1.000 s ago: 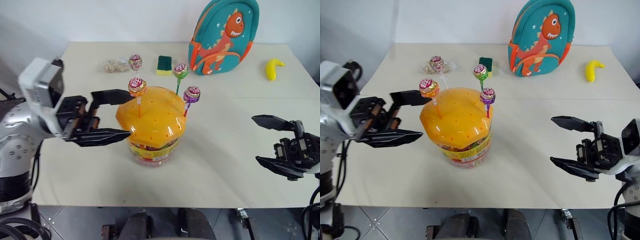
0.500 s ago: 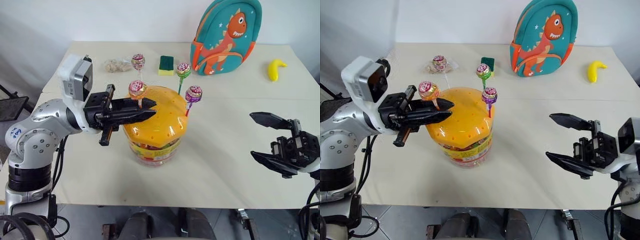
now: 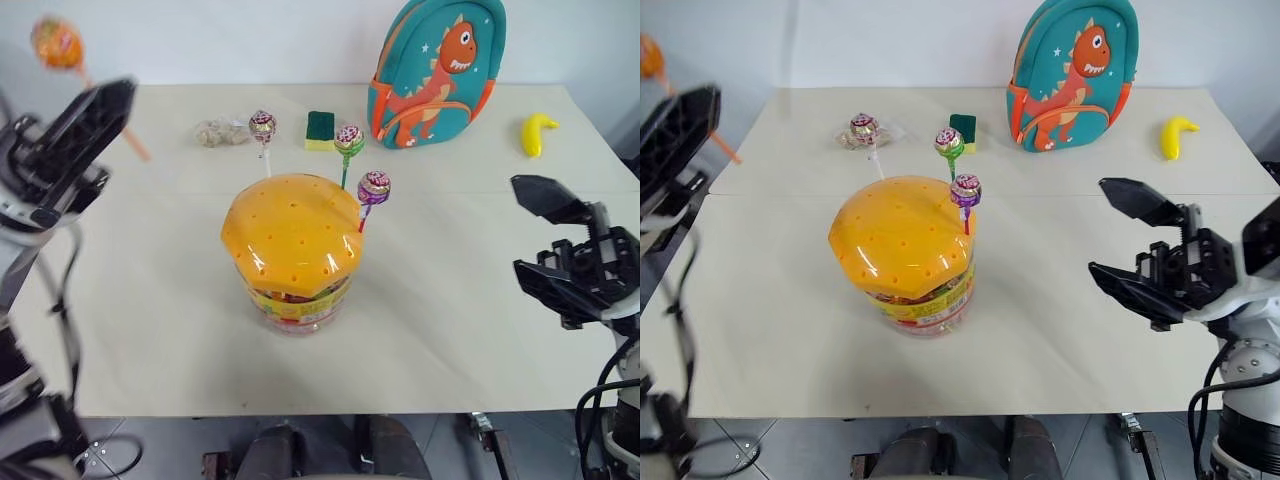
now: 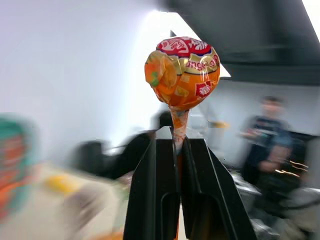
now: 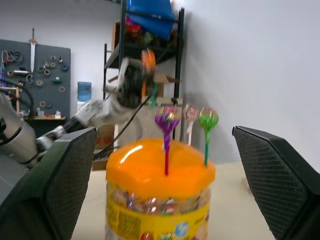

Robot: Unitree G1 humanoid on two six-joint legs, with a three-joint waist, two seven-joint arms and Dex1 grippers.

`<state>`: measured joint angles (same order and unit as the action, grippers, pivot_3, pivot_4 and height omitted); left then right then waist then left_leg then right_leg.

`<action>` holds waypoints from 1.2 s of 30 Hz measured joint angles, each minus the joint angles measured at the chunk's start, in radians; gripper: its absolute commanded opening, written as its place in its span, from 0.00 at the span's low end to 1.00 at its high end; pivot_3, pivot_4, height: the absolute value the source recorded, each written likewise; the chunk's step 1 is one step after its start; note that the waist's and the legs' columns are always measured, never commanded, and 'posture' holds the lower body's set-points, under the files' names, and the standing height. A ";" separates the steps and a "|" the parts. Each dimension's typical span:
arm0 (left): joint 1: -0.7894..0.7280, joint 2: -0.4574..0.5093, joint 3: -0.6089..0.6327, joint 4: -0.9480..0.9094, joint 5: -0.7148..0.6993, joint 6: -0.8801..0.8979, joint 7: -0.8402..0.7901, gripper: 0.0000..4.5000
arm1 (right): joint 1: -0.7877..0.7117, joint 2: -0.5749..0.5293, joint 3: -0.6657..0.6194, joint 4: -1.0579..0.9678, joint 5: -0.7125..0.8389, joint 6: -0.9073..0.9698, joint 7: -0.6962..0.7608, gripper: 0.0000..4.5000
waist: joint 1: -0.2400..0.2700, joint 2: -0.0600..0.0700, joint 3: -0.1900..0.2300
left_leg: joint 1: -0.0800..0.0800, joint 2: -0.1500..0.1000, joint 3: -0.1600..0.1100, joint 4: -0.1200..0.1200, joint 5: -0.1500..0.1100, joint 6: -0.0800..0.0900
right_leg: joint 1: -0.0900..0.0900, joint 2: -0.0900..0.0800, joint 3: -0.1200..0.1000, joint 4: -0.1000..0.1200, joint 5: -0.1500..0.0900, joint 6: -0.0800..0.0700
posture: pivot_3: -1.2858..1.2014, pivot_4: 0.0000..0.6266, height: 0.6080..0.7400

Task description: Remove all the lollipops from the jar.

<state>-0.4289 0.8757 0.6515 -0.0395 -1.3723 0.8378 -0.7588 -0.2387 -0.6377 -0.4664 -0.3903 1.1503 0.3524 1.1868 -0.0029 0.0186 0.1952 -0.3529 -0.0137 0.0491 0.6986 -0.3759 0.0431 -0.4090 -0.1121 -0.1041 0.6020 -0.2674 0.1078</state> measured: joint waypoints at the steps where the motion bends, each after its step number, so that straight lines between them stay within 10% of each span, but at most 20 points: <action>1: 0.084 0.020 0.039 0.039 0.054 -0.008 0.000 0.01 | -0.001 -0.004 0.000 0.000 -0.001 0.000 0.007 1.00 | 0.000 0.000 0.000 | 0.000 0.000 0.000 0.000 0.000 0.000 | 0.000 0.000 0.000 0.000 0.000 0.000 | 0.52 0.24 1.00; 9: 0.709 0.051 0.179 0.248 0.464 -0.131 -0.099 0.01 | 0.031 -0.076 0.029 0.008 -0.081 -0.027 0.205 1.00 | 0.013 -0.008 -0.002 | -0.002 0.000 -0.001 -0.001 -0.004 0.002 | 0.000 -0.005 0.001 -0.008 0.000 0.000 | 0.52 0.24 1.00; 17: 0.849 0.047 0.112 0.176 0.670 -0.197 -0.106 0.06 | 0.166 -0.132 0.057 0.028 -0.163 -0.093 0.348 1.00 | 0.023 -0.007 -0.003 | -0.002 0.000 -0.004 -0.003 -0.009 -0.005 | 0.000 -0.007 0.001 -0.010 0.000 -0.001 | 0.52 0.24 1.00; 28: 0.727 0.055 0.096 0.260 0.724 -0.327 -0.256 0.76 | 0.232 -0.136 0.066 0.029 -0.156 -0.138 0.352 1.00 | 0.003 -0.007 -0.003 | -0.001 0.001 -0.003 -0.003 -0.008 -0.005 | -0.001 -0.006 0.000 -0.009 -0.001 -0.002 | 0.52 0.24 1.00; 36: 0.569 0.178 0.180 0.397 0.687 -0.461 -0.510 0.76 | 0.194 -0.118 -0.026 0.035 -0.063 -0.095 0.230 1.00 | 0.004 -0.007 -0.003 | -0.001 0.001 -0.004 -0.002 -0.008 -0.005 | -0.001 -0.007 0.000 -0.007 -0.001 -0.002 | 0.52 0.24 1.00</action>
<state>0.1401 1.0536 0.8316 0.3574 -0.6855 0.3772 -1.2690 -0.0450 -0.7555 -0.4926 -0.3556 1.0873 0.2570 1.4168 0.0013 0.0117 0.1920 -0.3544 -0.0131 0.0456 0.6969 -0.3843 0.0384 -0.4096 -0.1190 -0.1043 0.5945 -0.2683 0.1060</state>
